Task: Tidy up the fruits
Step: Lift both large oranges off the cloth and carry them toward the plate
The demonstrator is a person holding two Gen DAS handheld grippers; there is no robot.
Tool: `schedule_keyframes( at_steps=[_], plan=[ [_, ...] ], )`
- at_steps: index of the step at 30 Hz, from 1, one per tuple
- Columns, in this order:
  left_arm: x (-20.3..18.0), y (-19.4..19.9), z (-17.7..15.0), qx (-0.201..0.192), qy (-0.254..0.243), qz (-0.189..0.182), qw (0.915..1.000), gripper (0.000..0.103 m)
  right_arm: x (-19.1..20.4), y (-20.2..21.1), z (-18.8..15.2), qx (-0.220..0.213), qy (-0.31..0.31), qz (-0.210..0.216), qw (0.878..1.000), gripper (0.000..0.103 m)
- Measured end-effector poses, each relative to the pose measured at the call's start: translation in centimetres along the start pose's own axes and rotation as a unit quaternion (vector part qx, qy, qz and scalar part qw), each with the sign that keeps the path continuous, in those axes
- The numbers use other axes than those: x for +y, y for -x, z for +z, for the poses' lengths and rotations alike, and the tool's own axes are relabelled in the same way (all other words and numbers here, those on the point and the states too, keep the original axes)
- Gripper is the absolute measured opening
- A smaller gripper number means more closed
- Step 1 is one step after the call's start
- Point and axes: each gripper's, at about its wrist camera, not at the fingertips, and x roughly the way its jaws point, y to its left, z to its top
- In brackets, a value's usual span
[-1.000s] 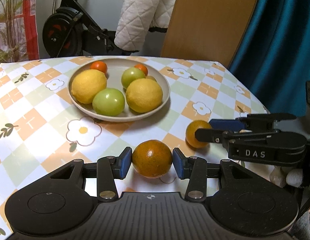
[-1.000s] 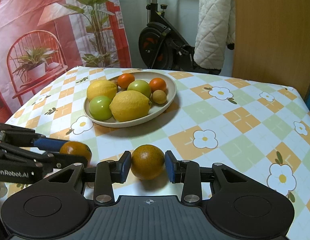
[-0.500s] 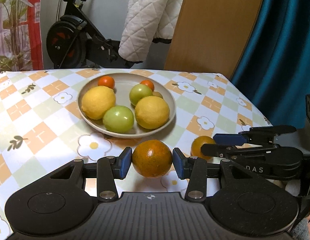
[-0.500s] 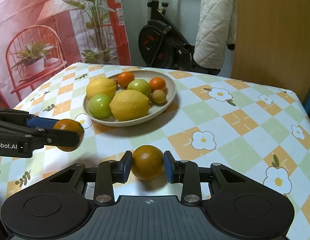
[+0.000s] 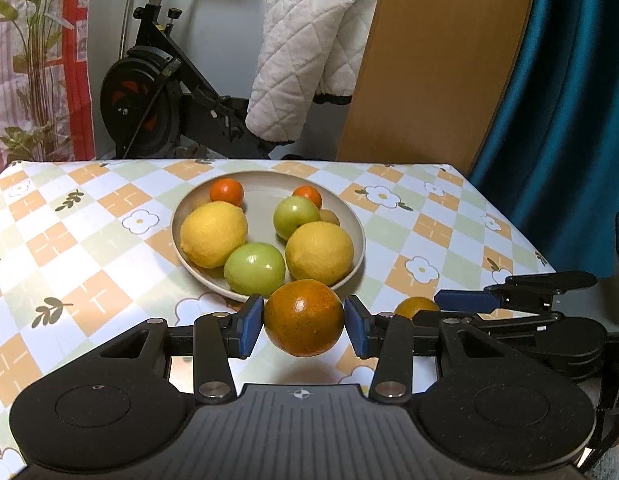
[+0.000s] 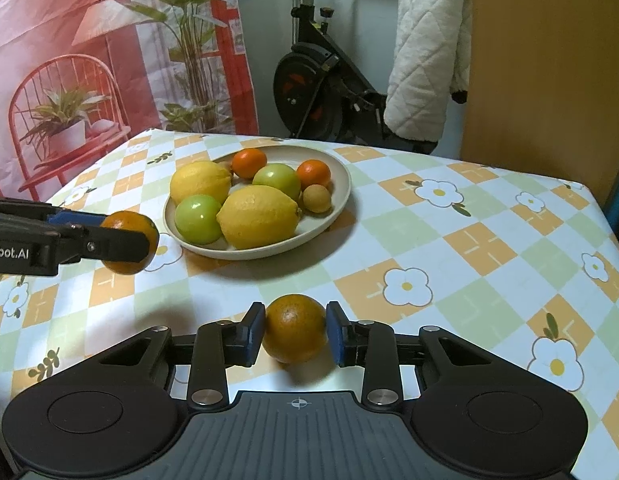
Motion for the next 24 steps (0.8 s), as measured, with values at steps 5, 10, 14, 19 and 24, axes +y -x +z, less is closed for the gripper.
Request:
schedule_keyframes(
  at_steps=[5,10,14,19,24],
  plan=[
    [0.3,-0.2,0.4,-0.004,0.002,0.002,1.0000,0.047,0.0,0.2,0.4,-0.002,0.002,0.001,1.000,0.022],
    [0.3,-0.4,0.3,-0.004,0.005,0.001,1.0000,0.047,0.1,0.0,0.5,0.001,0.003,-0.001,1.000,0.025],
    [0.4,-0.4,0.2,-0.003,0.007,0.000,1.0000,0.047,0.2,-0.1,0.2,0.005,0.002,-0.009,1.000,0.032],
    [0.5,-0.3,0.2,-0.002,0.009,0.001,1.0000,0.047,-0.3,-0.7,0.0,0.017,-0.008,-0.010,1.000,0.037],
    [0.5,-0.4,0.2,-0.001,0.010,0.002,1.0000,0.047,0.2,-1.0,-0.2,0.019,-0.005,-0.009,1.000,0.037]
  ],
)
